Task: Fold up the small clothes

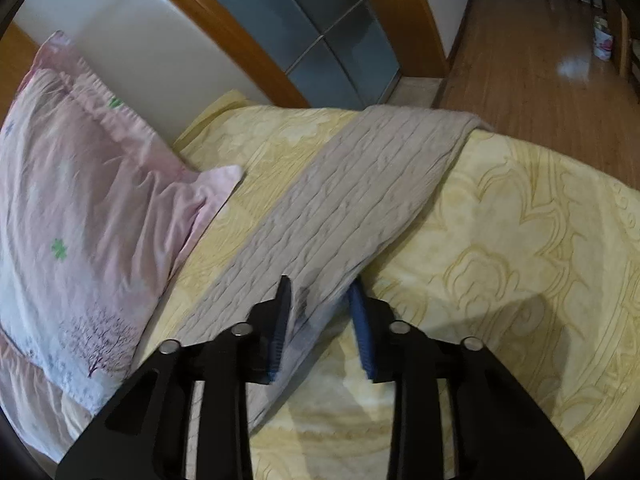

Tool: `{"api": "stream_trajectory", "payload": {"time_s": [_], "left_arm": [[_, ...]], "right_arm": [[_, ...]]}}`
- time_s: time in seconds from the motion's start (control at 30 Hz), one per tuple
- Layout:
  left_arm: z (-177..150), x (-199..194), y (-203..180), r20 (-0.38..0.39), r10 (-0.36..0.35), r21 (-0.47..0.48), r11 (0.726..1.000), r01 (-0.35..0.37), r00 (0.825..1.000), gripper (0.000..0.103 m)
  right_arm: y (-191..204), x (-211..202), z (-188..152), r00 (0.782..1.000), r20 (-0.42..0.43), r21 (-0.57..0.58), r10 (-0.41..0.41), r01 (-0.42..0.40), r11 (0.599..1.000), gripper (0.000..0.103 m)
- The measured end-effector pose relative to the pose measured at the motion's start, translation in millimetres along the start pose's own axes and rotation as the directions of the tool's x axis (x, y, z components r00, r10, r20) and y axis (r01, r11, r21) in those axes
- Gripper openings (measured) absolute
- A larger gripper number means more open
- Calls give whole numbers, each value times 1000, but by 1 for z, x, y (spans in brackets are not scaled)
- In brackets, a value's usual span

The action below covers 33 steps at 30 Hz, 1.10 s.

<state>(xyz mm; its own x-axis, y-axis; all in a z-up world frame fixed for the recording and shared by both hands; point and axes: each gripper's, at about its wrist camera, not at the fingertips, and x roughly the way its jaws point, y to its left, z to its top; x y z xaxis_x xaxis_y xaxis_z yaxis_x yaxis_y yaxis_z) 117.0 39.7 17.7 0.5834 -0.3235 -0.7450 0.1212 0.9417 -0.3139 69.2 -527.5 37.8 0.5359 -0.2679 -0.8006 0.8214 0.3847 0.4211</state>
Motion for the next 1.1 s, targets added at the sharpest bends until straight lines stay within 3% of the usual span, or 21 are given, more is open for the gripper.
{"api": "stream_trajectory", "payload": {"time_s": [0.07, 0.23, 0.37, 0.5, 0.6, 0.67, 0.8, 0.93, 1.03, 1.07, 1.1], "left_arm": [[6, -2, 2, 10, -8, 18, 1000, 8, 1000, 101], [21, -8, 9, 38, -6, 12, 1000, 6, 999, 101], [28, -9, 15, 54, -8, -3, 1000, 8, 998, 101], [29, -11, 21, 75, -59, -50, 997, 62, 995, 101], [29, -11, 26, 67, -80, -85, 993, 85, 995, 101], [28, -11, 29, 68, -92, -104, 990, 99, 993, 101], [27, -14, 34, 73, -129, -133, 981, 138, 989, 101], [26, -15, 36, 71, -171, -146, 973, 180, 983, 101], [27, -17, 36, 74, -184, -144, 971, 193, 980, 101], [27, -17, 36, 76, -186, -142, 970, 195, 980, 101], [28, -17, 36, 77, -187, -142, 970, 196, 979, 101]], "right_arm": [[3, 2, 1, 999, 9, -31, -34, 35, 999, 14], [29, -19, -4, 994, 95, -166, -45, 61, 984, 9], [74, -59, -19, 982, 179, -310, 58, 0, 951, 9], [130, -94, -57, 963, 174, -484, 205, -98, 869, 9], [169, -108, -99, 945, 80, -579, 317, -214, 787, 9], [192, -109, -135, 931, -27, -630, 365, -299, 717, 9], [219, -81, -217, 897, -278, -676, 344, -437, 593, 9], [221, -46, -268, 889, -392, -692, 236, -454, 561, 9], [211, -40, -269, 876, -434, -654, 212, -468, 594, 12], [208, -41, -265, 867, -447, -629, 222, -481, 610, 19], [207, -41, -260, 860, -456, -607, 231, -490, 626, 36]]}}
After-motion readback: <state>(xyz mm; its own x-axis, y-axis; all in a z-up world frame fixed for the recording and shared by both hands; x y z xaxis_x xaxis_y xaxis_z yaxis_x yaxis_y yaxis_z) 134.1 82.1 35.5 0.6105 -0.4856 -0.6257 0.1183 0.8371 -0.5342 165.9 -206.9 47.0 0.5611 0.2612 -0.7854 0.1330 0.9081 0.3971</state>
